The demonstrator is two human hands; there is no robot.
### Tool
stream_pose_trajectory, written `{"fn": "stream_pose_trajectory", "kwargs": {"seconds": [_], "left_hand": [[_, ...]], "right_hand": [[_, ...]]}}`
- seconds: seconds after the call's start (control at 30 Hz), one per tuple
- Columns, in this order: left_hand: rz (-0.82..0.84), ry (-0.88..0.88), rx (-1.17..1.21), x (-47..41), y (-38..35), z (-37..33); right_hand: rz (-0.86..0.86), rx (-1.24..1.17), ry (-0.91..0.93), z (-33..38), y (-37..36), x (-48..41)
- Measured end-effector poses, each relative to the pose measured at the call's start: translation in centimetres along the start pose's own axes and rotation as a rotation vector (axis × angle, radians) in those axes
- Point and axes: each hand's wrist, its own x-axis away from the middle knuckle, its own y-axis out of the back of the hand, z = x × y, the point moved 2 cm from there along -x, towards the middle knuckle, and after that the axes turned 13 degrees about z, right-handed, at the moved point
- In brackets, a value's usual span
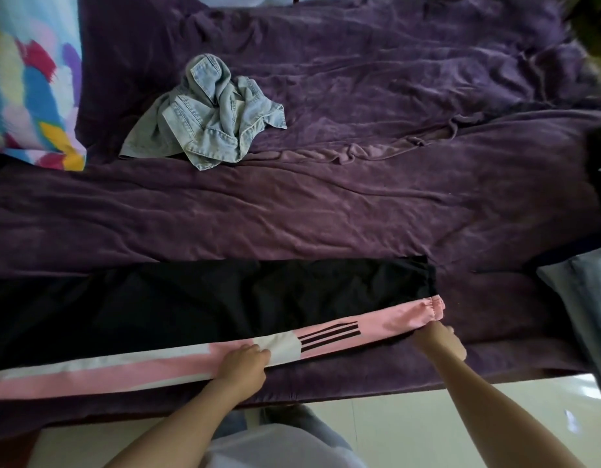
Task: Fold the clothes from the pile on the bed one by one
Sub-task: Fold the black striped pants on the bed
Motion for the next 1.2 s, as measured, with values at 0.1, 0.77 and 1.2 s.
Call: {"fn": "stream_pose_trajectory", "kwargs": {"seconds": [0.1,0.77,1.2], "left_hand": [[-0.019,0.009,0.025,0.1,-0.1,0.0],[0.013,0.101,0.19,0.5,-1.4,3.6],[0.151,0.05,0.64,1.0,3.8,2.0]], "right_hand": [[-0.041,-0.169,0.058,0.2,0.7,-1.3],[0.16,-1.422,0.081,0.5,3.1,-4.2],[-0.276,-1.101,0.704,5.3,8.1,5.6]]}}
